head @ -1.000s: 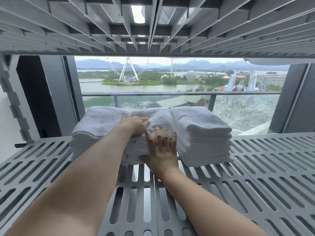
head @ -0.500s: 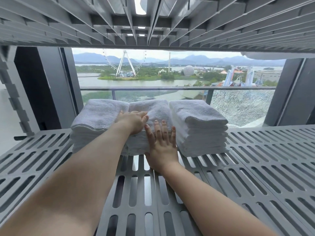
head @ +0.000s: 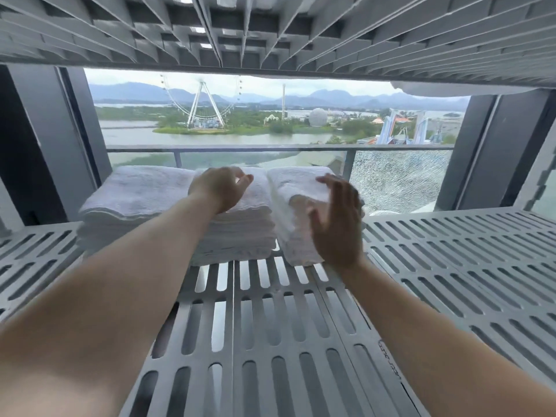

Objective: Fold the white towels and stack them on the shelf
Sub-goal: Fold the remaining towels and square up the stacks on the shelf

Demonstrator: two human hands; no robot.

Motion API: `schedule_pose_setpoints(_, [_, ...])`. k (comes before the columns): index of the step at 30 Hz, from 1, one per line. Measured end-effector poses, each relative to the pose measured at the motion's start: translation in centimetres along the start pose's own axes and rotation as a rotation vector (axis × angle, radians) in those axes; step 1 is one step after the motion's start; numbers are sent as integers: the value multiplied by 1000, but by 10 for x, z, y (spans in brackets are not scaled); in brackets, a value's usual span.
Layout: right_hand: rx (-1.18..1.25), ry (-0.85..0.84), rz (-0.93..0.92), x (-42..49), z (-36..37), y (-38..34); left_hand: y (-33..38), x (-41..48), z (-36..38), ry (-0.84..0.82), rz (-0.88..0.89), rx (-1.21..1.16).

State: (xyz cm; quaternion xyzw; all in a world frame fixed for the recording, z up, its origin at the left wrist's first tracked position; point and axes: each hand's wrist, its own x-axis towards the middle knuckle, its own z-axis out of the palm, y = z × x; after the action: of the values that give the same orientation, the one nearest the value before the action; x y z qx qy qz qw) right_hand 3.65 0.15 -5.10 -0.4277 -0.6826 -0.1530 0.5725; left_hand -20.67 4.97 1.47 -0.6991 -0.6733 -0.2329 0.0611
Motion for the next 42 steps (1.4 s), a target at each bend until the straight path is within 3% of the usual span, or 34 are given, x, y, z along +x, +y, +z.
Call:
schedule_pose_setpoints(4, [251, 156, 593, 30, -15, 48, 48, -5, 10, 52, 99, -110])
schedule_pose_setpoints(7, [369, 29, 967, 35, -14, 84, 80, -10, 20, 25, 189, -144])
schedule_pose_setpoints(13, [841, -262, 1241, 22, -5, 124, 130, -9, 36, 14, 273, 33])
schedule_pose_setpoints(16, [1042, -413, 1264, 22, 8, 139, 145, -6, 42, -12, 276, 163])
schedule_pose_setpoints(18, [1032, -495, 1232, 21, 14, 143, 151, -5, 47, -44, 269, 242])
schedule_pose_setpoints(26, [990, -542, 1183, 14, 30, 142, 158, 2, 55, -180, 242, 443])
schedule_pose_setpoints(38, [968, -547, 1242, 8, 42, 123, 139, 4, 54, -288, 272, 364])
schedule_pose_setpoints(42, [905, -577, 1168, 9, 34, 124, 139, 11, 43, -411, 245, 263])
